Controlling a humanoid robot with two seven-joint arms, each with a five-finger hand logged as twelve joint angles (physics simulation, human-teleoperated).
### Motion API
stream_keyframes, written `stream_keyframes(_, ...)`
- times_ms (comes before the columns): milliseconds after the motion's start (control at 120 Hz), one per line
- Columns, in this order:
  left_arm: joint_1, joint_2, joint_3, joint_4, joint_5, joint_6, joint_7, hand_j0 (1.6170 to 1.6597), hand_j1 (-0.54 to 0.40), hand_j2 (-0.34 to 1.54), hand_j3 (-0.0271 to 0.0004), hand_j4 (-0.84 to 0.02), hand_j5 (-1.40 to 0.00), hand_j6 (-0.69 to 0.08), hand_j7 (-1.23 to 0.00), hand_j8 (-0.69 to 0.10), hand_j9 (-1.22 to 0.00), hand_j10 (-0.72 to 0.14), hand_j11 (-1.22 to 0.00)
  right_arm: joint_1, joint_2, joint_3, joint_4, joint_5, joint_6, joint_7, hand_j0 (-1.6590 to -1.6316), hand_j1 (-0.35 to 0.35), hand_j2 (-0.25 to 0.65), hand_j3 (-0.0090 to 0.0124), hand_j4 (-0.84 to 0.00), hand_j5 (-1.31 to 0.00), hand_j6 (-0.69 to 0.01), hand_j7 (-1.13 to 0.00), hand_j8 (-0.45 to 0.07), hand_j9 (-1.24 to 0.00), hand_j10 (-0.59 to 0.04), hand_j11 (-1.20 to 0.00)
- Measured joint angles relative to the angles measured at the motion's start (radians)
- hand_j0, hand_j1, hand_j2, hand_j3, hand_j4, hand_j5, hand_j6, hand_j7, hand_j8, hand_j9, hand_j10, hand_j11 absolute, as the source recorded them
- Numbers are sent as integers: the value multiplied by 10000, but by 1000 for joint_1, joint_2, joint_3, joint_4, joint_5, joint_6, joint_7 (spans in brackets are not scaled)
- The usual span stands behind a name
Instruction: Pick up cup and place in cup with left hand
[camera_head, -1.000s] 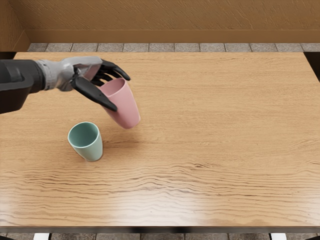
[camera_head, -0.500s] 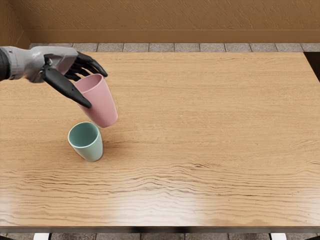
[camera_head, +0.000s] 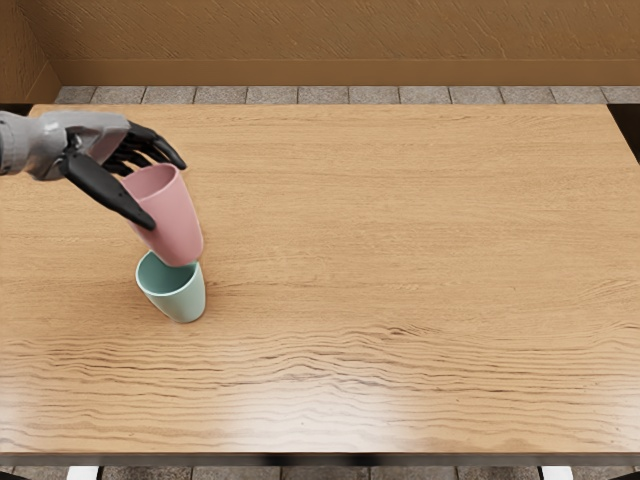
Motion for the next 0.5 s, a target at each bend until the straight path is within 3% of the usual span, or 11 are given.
stream_keyframes(500, -6, 4, 14, -2, 45, 20, 4, 16527, -1200, 1078, 0, -4290, -7566, -2550, -7507, -2165, -7486, -3263, -7328, 0, 0, 0, 0, 0, 0, 0, -16581, -3311, -31, 0, -149, -194, -148, -194, -148, -194, -148, -194)
